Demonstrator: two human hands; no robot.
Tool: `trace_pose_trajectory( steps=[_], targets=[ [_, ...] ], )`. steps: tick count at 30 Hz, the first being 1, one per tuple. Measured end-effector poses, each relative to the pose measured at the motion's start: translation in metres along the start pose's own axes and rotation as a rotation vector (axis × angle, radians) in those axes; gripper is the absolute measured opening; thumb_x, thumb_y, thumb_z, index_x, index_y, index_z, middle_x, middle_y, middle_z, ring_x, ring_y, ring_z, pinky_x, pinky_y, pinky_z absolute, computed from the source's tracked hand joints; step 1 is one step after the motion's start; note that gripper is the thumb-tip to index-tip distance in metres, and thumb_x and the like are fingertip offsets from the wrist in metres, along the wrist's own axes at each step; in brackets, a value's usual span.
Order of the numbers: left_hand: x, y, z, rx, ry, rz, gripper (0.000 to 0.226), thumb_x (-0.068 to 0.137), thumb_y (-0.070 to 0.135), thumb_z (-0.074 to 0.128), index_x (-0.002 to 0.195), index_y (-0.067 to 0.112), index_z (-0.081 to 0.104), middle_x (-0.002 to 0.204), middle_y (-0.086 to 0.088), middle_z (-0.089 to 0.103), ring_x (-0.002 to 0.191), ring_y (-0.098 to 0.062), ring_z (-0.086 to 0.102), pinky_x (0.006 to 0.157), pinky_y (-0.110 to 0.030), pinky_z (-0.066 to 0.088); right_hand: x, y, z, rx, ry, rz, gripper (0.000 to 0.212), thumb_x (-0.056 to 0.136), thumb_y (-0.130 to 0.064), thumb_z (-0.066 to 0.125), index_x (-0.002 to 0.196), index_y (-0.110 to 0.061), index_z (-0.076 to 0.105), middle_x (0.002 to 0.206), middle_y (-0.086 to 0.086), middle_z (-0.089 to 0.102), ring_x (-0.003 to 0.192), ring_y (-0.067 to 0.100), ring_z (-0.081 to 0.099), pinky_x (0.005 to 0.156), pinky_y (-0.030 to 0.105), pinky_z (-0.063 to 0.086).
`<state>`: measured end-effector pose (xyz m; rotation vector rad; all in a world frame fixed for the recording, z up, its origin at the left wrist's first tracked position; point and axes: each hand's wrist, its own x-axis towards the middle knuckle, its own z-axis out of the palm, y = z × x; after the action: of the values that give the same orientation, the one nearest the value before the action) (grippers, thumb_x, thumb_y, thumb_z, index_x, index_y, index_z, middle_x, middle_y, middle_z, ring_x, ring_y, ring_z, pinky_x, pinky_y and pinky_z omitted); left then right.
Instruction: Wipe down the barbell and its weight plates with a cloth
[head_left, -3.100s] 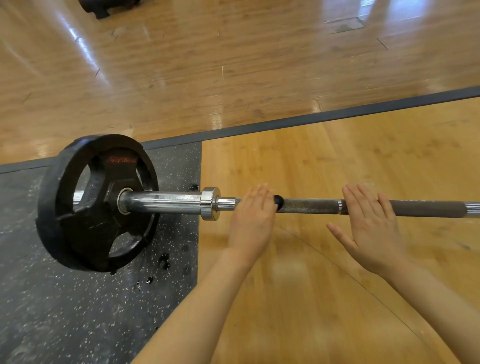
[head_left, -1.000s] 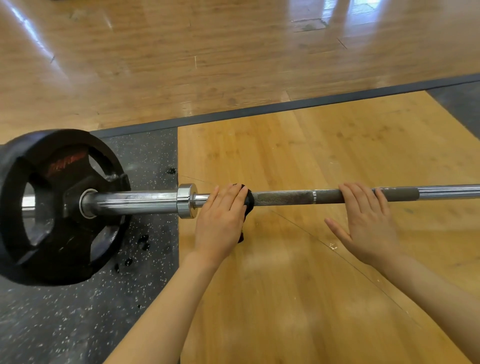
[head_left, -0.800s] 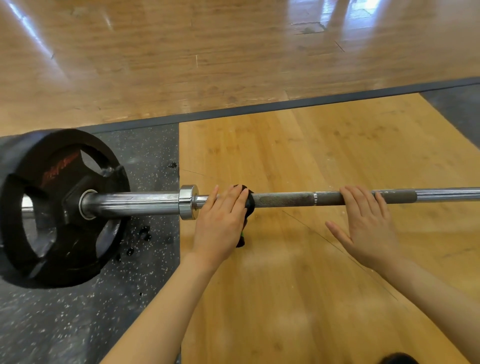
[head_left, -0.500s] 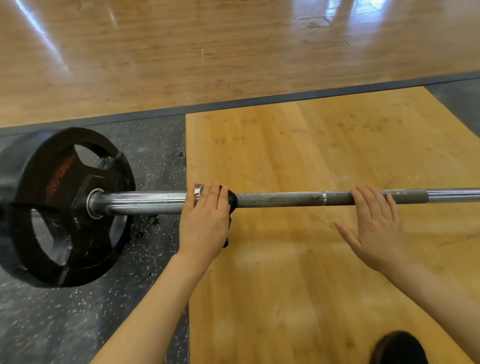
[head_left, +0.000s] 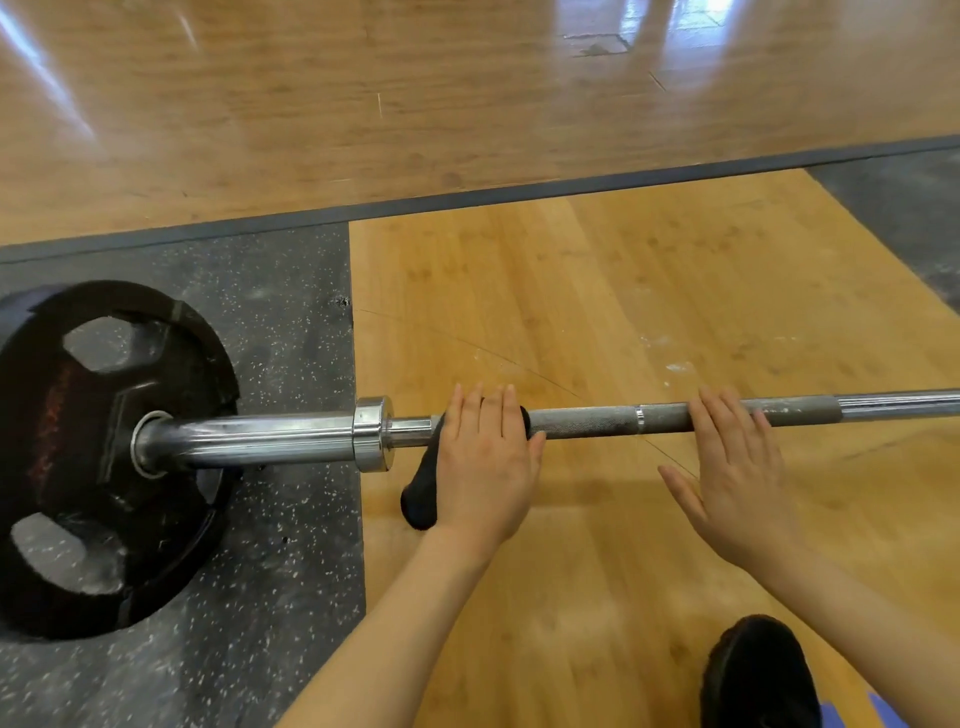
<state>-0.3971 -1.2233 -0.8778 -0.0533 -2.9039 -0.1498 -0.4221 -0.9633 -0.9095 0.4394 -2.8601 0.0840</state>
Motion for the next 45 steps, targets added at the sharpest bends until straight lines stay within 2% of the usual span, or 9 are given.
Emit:
trace_pose_trajectory(
  steps=[6, 10, 15, 22, 27, 31, 38, 41, 45],
  targets=[
    [-0.018, -0.020, 0.002, 0.016, 0.000, 0.078, 0.066, 0.098, 0.050, 0.031, 0.132, 0.000, 0.056, 0.134, -0.015, 0.058, 0.129, -0.031, 0.050, 0.116, -0.043, 0.025, -0.011, 0.000, 0.002, -0.027, -0.010, -0.004, 0.079, 0.094, -0.057, 0.032, 0.152, -0.004, 0.023, 0.157, 0.013, 0.025, 0.149, 0.026, 0.014, 0.119, 0.051, 0.015],
    [-0.040, -0.045, -0.002, -0.029, 0.055, -0.006, 0.068, 0.098, 0.049, 0.030, 0.134, -0.004, 0.051, 0.143, -0.019, 0.048, 0.136, -0.033, 0.042, 0.115, -0.043, 0.023, -0.017, -0.003, 0.001, -0.006, 0.009, 0.008, 0.078, 0.094, -0.057, 0.032, 0.151, -0.003, 0.025, 0.156, 0.013, 0.027, 0.148, 0.028, 0.018, 0.119, 0.051, 0.015],
    [-0.038, -0.015, -0.005, -0.137, 0.019, -0.116, 0.080, 0.101, 0.053, 0.011, 0.132, -0.007, 0.052, 0.140, -0.021, 0.050, 0.136, -0.037, 0.040, 0.116, -0.049, 0.025, -0.023, -0.007, -0.003, -0.010, 0.002, 0.012, 0.079, 0.093, -0.057, 0.033, 0.149, 0.000, 0.028, 0.154, 0.016, 0.030, 0.146, 0.031, 0.021, 0.118, 0.053, 0.017],
    [-0.020, 0.050, 0.000, -0.163, -0.114, 0.081, 0.077, 0.096, 0.055, 0.021, 0.142, -0.003, 0.042, 0.151, -0.017, 0.038, 0.144, -0.032, 0.028, 0.119, -0.047, 0.019, -0.025, -0.007, -0.005, -0.031, -0.039, 0.010, 0.083, 0.093, -0.060, 0.031, 0.149, 0.001, 0.028, 0.155, 0.017, 0.029, 0.147, 0.031, 0.020, 0.118, 0.054, 0.017],
    [-0.006, 0.084, 0.009, -0.078, -0.234, 0.254, 0.085, 0.095, 0.064, 0.010, 0.153, 0.002, 0.006, 0.162, -0.014, 0.004, 0.149, -0.025, -0.006, 0.120, -0.039, -0.010, -0.024, -0.001, -0.004, -0.023, -0.060, -0.007, 0.079, 0.097, -0.060, 0.022, 0.150, -0.002, 0.027, 0.155, 0.014, 0.029, 0.147, 0.029, 0.021, 0.119, 0.051, 0.016],
    [-0.006, 0.057, 0.008, 0.005, -0.235, 0.287, 0.083, 0.095, 0.064, 0.013, 0.153, 0.004, 0.009, 0.161, -0.013, 0.014, 0.149, -0.025, 0.005, 0.119, -0.036, -0.009, -0.023, -0.001, -0.005, -0.027, -0.058, 0.008, 0.076, 0.096, -0.057, 0.030, 0.149, -0.003, 0.029, 0.153, 0.013, 0.034, 0.145, 0.029, 0.024, 0.119, 0.049, 0.017],
    [-0.034, -0.027, -0.016, 0.039, -0.260, 0.066, 0.088, 0.093, 0.067, 0.004, 0.146, 0.003, 0.035, 0.149, -0.015, 0.039, 0.140, -0.029, 0.032, 0.119, -0.040, 0.016, -0.026, -0.006, -0.018, -0.022, -0.090, 0.013, 0.076, 0.095, -0.057, 0.027, 0.147, -0.002, 0.035, 0.149, 0.014, 0.040, 0.143, 0.030, 0.029, 0.118, 0.050, 0.020],
    [-0.047, -0.045, -0.022, 0.035, -0.177, 0.030, 0.079, 0.094, 0.058, 0.021, 0.133, -0.003, 0.052, 0.135, -0.020, 0.055, 0.128, -0.035, 0.049, 0.110, -0.045, 0.035, -0.026, -0.010, -0.029, -0.047, -0.140, 0.006, 0.078, 0.094, -0.059, 0.026, 0.147, -0.002, 0.035, 0.149, 0.015, 0.041, 0.142, 0.031, 0.031, 0.117, 0.051, 0.022],
    [-0.051, -0.042, -0.027, 0.023, -0.169, 0.020, 0.076, 0.093, 0.055, 0.027, 0.128, -0.006, 0.056, 0.130, -0.023, 0.058, 0.123, -0.037, 0.054, 0.106, -0.048, 0.040, -0.023, -0.014, -0.045, -0.085, -0.214, 0.014, 0.083, 0.092, -0.063, 0.020, 0.144, -0.002, 0.041, 0.146, 0.013, 0.046, 0.139, 0.031, 0.038, 0.115, 0.052, 0.025]
  ],
)
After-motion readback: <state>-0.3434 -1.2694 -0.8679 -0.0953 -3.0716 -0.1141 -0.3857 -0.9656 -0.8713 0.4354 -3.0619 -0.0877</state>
